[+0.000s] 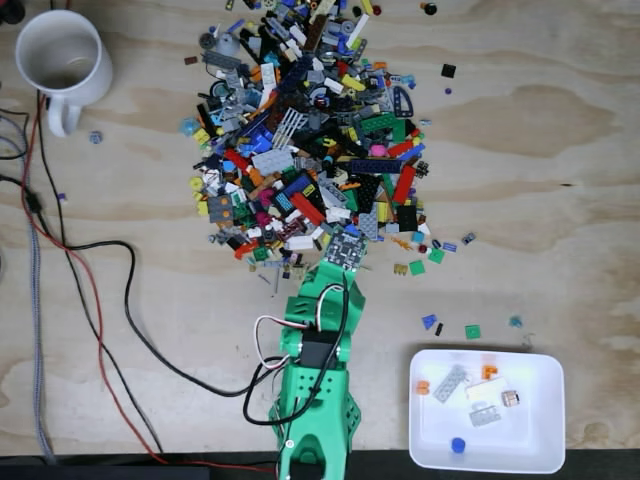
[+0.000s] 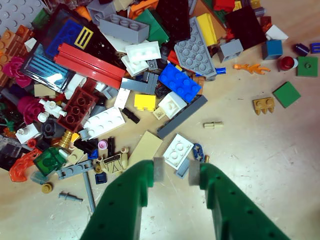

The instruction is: Find the closest Lego and put it in the bin.

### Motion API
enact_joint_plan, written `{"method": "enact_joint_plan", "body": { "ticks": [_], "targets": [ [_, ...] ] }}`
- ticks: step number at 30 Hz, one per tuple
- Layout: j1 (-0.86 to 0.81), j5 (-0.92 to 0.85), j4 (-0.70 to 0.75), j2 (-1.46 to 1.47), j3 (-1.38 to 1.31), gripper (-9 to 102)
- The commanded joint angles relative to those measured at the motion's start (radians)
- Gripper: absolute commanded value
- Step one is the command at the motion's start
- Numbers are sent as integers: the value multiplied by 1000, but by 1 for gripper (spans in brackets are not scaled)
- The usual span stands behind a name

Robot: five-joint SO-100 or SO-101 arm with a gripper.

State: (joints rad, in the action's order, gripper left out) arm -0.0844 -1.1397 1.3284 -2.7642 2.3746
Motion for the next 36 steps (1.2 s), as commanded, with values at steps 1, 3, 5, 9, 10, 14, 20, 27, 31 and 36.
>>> {"method": "enact_joint_plan", "body": {
  "ticks": [1, 3, 5, 9, 10, 14, 20, 27, 31, 36],
  "targets": [
    [-11, -6, -18, -12, -8, 9],
    [-11, -6, -17, -12, -8, 9],
    [-12, -6, -15, -12, -8, 9],
    [-14, -8, -14, -15, -8, 9],
    [-14, -8, -12, -15, -8, 9],
    [0, -17, -12, -5, -14, 9],
    [268, 492, -112, 348, -169, 13],
    [405, 908, -318, 724, -176, 16],
    [407, 994, -353, 890, -247, 16],
    [425, 1029, -368, 985, -324, 19]
  ]
}}
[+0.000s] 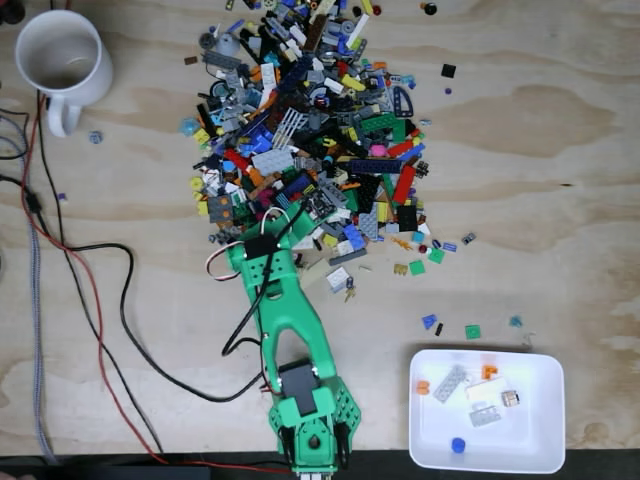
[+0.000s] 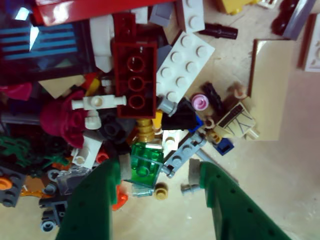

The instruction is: Find the closest Lego and put it in the bin.

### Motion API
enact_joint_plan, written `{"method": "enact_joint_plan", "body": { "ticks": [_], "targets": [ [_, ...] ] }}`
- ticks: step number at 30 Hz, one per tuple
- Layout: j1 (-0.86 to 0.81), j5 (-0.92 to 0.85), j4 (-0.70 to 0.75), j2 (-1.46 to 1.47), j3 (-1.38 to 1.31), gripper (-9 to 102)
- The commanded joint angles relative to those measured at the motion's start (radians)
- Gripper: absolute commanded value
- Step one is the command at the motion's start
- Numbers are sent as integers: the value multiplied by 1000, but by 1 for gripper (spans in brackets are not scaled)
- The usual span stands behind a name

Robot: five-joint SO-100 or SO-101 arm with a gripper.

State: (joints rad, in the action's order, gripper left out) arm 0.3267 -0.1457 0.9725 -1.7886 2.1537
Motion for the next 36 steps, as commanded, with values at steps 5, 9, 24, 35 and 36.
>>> {"method": "enact_joint_plan", "body": {
  "ticks": [5, 9, 24, 35, 36],
  "targets": [
    [44, 35, 8, 40, -138, 20],
    [75, 26, 15, 46, -120, 20],
    [69, 8, -48, 63, -60, 17],
    [58, 0, -91, 64, -5, 17],
    [58, -3, -98, 69, 0, 17]
  ]
}}
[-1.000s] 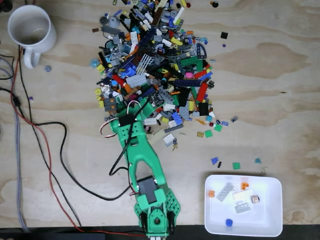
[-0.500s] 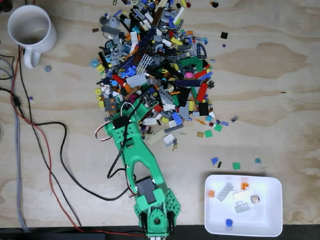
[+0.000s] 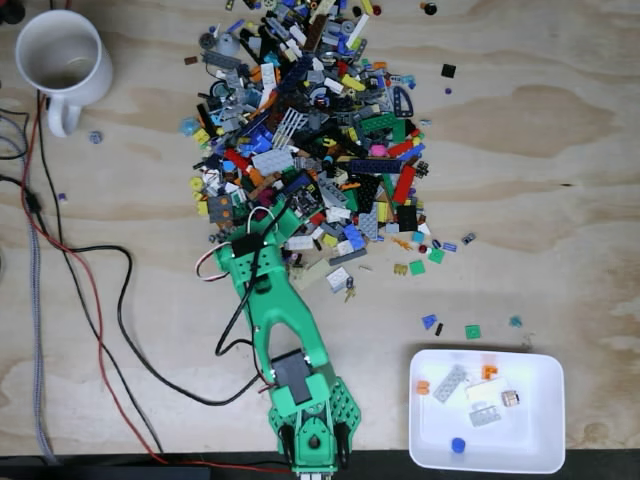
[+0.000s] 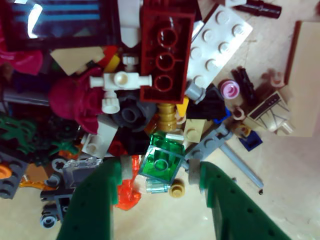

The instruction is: Find the closest Lego and put it in the bin.

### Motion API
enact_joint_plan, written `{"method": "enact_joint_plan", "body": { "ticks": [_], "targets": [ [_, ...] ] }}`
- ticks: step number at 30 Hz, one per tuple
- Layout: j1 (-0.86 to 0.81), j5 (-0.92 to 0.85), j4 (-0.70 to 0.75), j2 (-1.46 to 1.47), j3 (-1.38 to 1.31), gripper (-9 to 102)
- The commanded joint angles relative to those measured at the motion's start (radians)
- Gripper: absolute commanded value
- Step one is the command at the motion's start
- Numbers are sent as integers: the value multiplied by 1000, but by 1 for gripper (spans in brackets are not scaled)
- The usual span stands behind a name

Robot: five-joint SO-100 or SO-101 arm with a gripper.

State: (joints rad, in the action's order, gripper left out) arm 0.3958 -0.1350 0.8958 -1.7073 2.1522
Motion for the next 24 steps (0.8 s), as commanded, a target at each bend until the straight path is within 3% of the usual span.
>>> {"method": "enact_joint_plan", "body": {
  "ticks": [1, 15, 19, 24],
  "targets": [
    [-11, -14, -29, -9, 6, 16],
    [6, -17, -104, 8, 60, 0],
    [-11, -75, 11, -18, -40, 0],
    [-66, -249, 272, -97, -245, 0]
  ]
}}
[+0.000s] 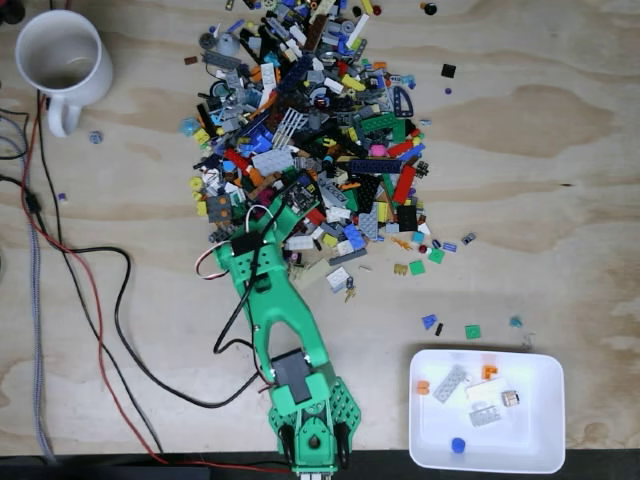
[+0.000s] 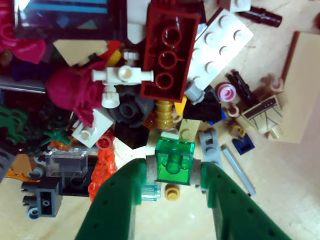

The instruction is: Find the closest Lego and put it in the bin.

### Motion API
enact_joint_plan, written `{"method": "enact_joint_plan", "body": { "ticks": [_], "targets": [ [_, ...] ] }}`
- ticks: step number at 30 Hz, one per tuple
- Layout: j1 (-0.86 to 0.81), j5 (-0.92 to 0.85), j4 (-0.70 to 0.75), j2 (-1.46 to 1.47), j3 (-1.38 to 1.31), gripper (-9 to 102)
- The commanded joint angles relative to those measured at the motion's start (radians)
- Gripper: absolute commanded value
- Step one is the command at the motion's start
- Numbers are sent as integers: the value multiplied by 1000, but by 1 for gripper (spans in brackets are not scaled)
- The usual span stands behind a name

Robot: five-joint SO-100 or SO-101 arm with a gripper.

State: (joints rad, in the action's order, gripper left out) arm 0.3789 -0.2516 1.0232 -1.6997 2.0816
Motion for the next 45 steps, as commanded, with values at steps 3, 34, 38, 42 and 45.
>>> {"method": "enact_joint_plan", "body": {
  "ticks": [3, 34, 38, 42, 45],
  "targets": [
    [-123, -245, 299, -189, -252, 0],
    [-1835, -1351, -241, -928, 393, 2],
    [-1853, -1362, -298, -973, 456, 10],
    [-1855, -1359, -316, -1020, 483, 20],
    [-1850, -1344, -322, -1043, 488, 20]
  ]
}}
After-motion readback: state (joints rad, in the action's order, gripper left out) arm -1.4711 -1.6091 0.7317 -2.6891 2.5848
